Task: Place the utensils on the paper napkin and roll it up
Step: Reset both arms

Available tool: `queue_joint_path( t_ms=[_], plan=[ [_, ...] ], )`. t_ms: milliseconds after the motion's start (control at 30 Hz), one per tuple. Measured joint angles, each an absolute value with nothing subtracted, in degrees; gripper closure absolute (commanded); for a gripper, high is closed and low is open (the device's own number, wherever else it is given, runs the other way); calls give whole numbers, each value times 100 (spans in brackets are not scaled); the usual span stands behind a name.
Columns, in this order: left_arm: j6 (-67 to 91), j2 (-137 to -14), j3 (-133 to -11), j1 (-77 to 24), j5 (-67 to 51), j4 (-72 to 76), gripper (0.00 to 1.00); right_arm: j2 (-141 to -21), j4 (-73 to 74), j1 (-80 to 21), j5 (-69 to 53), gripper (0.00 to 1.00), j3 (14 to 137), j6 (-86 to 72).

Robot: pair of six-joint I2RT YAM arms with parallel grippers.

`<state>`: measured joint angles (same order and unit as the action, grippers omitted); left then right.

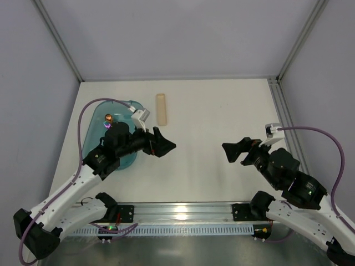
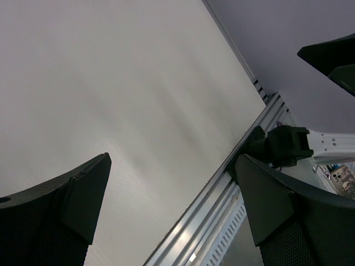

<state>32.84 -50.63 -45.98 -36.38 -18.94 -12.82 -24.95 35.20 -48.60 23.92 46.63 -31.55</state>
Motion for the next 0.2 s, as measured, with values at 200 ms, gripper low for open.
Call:
queue_joint_path(
  t_ms=[200],
  plan=[
    [3288, -5116, -4598, -3638, -1929, -1223, 0, -2423, 3522, -4860, 2403, 0, 4663, -3124]
  ],
)
